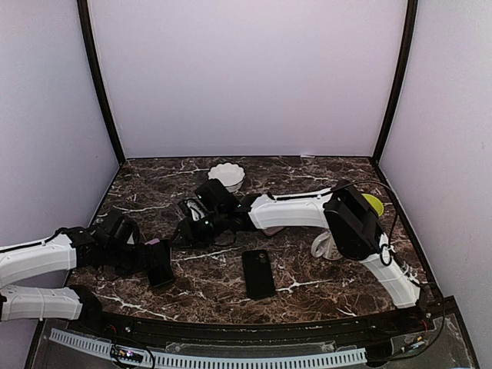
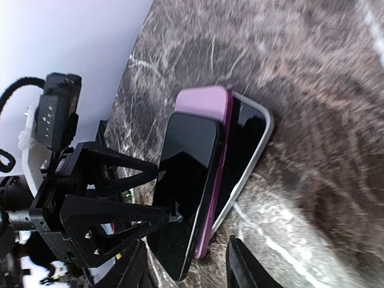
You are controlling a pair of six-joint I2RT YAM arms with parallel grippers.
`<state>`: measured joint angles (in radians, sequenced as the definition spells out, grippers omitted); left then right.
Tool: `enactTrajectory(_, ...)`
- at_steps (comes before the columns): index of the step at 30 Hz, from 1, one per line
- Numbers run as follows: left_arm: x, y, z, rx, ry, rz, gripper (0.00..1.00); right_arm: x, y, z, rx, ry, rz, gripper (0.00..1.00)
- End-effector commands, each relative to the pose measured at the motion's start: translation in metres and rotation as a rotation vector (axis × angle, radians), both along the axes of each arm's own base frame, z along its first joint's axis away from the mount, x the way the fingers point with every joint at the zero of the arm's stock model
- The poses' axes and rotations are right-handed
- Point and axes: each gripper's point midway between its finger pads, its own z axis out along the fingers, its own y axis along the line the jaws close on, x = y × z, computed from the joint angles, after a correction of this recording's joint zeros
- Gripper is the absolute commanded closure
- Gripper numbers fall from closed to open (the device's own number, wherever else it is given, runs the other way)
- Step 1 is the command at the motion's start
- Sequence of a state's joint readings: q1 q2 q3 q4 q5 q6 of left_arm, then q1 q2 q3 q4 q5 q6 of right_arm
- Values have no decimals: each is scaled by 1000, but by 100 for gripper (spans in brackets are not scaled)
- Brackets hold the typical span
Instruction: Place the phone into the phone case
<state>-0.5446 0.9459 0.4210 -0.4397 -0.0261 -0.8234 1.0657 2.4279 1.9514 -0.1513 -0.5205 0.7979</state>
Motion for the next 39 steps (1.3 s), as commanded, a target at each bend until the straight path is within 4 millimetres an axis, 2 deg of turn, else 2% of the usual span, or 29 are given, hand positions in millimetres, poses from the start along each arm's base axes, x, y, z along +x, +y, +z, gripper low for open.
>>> enactTrajectory(1, -1, 3, -9, -17, 0, 34, 33, -35, 27, 17, 106, 157, 96, 58)
enactTrajectory(5, -7, -1, -23, -50, 28, 33, 39, -38, 28, 10, 101, 190, 99, 62)
enactTrajectory(10, -5, -12, -22, -99, 23, 6, 49, -53, 30, -7, 87, 276, 123, 64)
enactTrajectory(14, -7, -12, -21, -98, 31, 3, 51, -55, 27, -18, 71, 304, 129, 64)
enactTrajectory(21, -11, -7, -21, -113, 13, 22, 51, -37, -5, -22, -57, 132, 54, 61)
enactTrajectory(25, -17, -7, -24, -112, 31, 9, 51, -34, -16, -22, -51, 127, 26, 60)
enactTrajectory(27, -19, -7, -26, -110, 40, -1, 51, -34, -12, -27, -40, 165, 42, 60)
enactTrajectory(29, -20, -7, -27, -110, 47, -6, 51, -40, -6, -41, -38, 217, 79, 59)
enactTrajectory(34, -20, -14, -27, -131, 58, -26, 51, -60, 17, -48, -16, 290, 191, 60)
enactTrajectory(39, -18, -16, -27, -131, 64, -32, 51, -69, 22, -38, 26, 308, 228, 81)
